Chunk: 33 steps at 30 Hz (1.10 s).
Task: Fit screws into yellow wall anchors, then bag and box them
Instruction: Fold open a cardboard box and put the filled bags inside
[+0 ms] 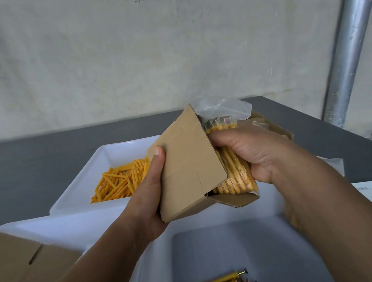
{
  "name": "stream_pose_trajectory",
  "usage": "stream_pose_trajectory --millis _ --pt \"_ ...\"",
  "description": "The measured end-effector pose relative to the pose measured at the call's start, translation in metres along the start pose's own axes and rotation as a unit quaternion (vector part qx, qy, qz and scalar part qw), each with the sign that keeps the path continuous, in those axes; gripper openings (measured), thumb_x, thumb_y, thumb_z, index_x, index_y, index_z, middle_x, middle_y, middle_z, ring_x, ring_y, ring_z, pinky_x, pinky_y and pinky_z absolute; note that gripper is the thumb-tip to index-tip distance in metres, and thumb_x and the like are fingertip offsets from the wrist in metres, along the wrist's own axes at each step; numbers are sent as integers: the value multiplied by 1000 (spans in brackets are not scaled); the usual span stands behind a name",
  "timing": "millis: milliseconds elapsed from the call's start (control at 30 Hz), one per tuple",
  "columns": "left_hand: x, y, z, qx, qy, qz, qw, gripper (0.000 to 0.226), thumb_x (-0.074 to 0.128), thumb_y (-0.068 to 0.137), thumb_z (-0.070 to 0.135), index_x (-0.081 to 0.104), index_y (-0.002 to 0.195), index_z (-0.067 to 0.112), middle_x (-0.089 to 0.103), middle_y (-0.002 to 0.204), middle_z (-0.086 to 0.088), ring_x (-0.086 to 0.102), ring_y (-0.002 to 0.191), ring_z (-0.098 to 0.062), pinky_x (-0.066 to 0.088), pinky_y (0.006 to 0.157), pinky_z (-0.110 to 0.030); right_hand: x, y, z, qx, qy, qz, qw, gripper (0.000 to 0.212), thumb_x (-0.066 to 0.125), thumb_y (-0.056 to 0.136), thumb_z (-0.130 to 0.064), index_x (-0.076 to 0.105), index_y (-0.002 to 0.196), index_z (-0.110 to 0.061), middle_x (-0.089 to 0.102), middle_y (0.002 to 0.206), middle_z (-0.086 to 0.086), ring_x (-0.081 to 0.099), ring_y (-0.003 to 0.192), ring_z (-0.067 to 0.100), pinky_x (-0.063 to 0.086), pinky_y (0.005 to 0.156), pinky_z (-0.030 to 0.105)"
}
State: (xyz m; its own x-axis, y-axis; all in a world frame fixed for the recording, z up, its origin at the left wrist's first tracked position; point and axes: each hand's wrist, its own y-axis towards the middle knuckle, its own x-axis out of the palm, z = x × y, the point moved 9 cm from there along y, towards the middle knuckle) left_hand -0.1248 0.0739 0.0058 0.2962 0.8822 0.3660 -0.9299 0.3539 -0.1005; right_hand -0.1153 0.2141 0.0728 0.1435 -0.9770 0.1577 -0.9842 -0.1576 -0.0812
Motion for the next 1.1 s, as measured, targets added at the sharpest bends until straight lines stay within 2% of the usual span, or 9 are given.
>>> stream_pose_trajectory --millis 167,300,400,567,633,700,833,933,1100 --pt "-3 0 -1 -7 -28 14 999 64 57 74 75 70 116 28 73 108 -10 73 85 -26 57 63 -39 1 1 -6 -58 -43 29 997 25 80 76 -15 73 99 -10 74 94 18 72 87 37 56 83 58" --pt "-1 0 -2 -17 -28 13 999 65 57 74 75 71 116 27 74 104 -10 73 81 -25 56 61 -38 6 0 -9 -86 -46 8 995 22 80 73 -12 74 93 -12 75 90 16 73 81 33 59 75 50" --pt "0 0 -5 -25 -9 10 1000 62 58 73 75 74 109 27 74 105 -10 73 83 -26 57 62 -37 7 1 -12 -106 -100 16 989 36 79 58 -21 73 93 -13 76 86 11 73 80 29 59 76 45" --pt "2 -1 -4 -27 -16 12 999 63 61 72 73 73 110 25 74 104 -10 74 83 -26 57 61 -36 9 0 -11 -131 -173 49 975 33 74 47 -40 73 76 -25 74 76 -1 71 74 18 55 68 34" --pt "1 -1 -4 -24 -21 14 999 63 61 72 72 73 112 25 74 104 -9 74 82 -25 57 60 -36 9 -2 -14 -150 -199 77 965 18 66 50 -45 69 65 -34 67 62 -15 63 59 -1 48 54 20" --pt "1 0 -4 -23 -25 16 999 62 58 74 72 72 113 25 75 102 -9 74 79 -24 57 59 -35 9 -3 -15 -154 -217 95 959 12 60 54 -42 63 61 -32 59 52 -19 55 50 -4 39 45 14" --pt "0 0 -3 -21 -28 13 999 57 55 78 72 76 105 26 75 100 -8 74 78 -23 57 58 -35 10 -1 -8 -94 -205 73 971 13 63 59 -28 64 71 -23 63 65 -5 60 61 13 43 52 21" --pt "0 0 -3 -18 -21 13 1000 55 57 76 72 77 99 26 75 100 -8 74 79 -23 57 58 -35 8 -2 -1 -48 -199 81 976 7 65 77 -15 59 77 -14 62 74 6 60 71 25 46 57 27" --pt "2 1 -4 -11 -5 13 1000 57 63 68 72 77 99 27 75 104 -8 74 84 -24 58 62 -37 4 -4 -3 -73 -240 119 961 32 46 97 -6 40 66 -13 43 70 7 51 83 32 47 82 44"
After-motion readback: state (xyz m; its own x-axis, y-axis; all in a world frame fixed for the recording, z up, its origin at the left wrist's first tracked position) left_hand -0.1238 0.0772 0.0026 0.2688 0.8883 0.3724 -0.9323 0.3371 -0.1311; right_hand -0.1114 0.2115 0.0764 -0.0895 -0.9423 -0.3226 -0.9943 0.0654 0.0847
